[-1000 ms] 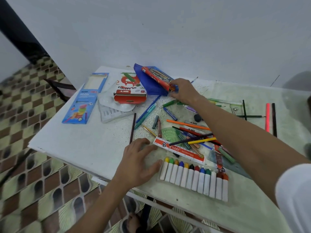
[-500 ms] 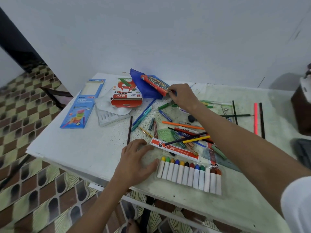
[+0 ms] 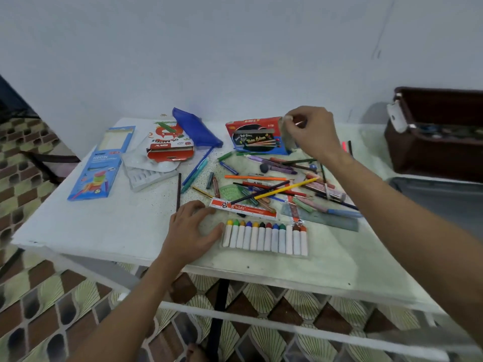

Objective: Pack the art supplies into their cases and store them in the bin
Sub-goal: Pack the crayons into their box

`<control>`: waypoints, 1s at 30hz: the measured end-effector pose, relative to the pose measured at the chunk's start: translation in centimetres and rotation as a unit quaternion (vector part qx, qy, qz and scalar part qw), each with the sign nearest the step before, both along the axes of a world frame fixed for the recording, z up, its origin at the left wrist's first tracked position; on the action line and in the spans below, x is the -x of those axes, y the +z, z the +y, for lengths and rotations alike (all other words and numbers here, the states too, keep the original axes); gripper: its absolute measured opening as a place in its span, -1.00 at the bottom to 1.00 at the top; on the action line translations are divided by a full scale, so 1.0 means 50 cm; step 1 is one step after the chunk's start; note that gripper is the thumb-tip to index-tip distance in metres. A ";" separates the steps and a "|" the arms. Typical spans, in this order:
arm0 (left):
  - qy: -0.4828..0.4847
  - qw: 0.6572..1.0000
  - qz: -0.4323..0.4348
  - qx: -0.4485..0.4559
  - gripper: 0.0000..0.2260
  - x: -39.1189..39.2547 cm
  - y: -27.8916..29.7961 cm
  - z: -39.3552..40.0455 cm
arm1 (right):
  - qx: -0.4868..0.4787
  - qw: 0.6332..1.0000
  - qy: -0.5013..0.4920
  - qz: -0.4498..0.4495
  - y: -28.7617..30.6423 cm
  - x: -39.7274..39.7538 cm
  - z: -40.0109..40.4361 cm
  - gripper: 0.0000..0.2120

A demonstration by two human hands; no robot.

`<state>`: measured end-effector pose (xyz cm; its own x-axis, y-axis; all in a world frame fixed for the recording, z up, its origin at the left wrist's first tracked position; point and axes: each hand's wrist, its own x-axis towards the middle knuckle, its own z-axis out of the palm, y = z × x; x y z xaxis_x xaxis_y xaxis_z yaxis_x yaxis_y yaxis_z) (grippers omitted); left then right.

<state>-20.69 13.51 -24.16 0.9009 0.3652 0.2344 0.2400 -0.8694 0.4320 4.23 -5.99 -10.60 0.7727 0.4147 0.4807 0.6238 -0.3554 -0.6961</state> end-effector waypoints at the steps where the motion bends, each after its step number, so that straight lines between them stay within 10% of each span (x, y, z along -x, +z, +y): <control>1: 0.000 1.000 -0.001 0.000 -0.50 -0.001 0.001 0.000 | -0.006 1.000 -0.018 0.011 0.009 0.007 -0.031 -0.83; 8: 0.002 1.000 0.000 -0.005 -0.46 -0.006 -0.001 0.005 | -0.079 0.980 -0.070 0.170 0.072 0.089 -0.229 -0.92; 15: 0.005 1.000 0.005 -0.016 -0.43 -0.009 -0.002 0.008 | -0.110 0.984 -0.115 0.074 0.144 0.174 -0.322 -0.94; 25: 0.007 0.999 -0.005 0.035 -0.40 -0.004 0.007 0.001 | 0.112 0.964 -0.048 0.238 -0.043 0.154 -0.199 -0.90; 30: -0.056 0.997 0.028 0.033 -0.34 -0.006 0.036 -0.055 | 0.160 0.949 0.043 0.266 -0.083 0.140 -0.190 -0.58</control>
<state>-20.38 10.76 -22.34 0.9479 0.2743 0.1617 0.1678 -0.8619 0.4784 -2.79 -15.46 -14.73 0.8270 0.5469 -0.1303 0.2501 -0.5655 -0.7859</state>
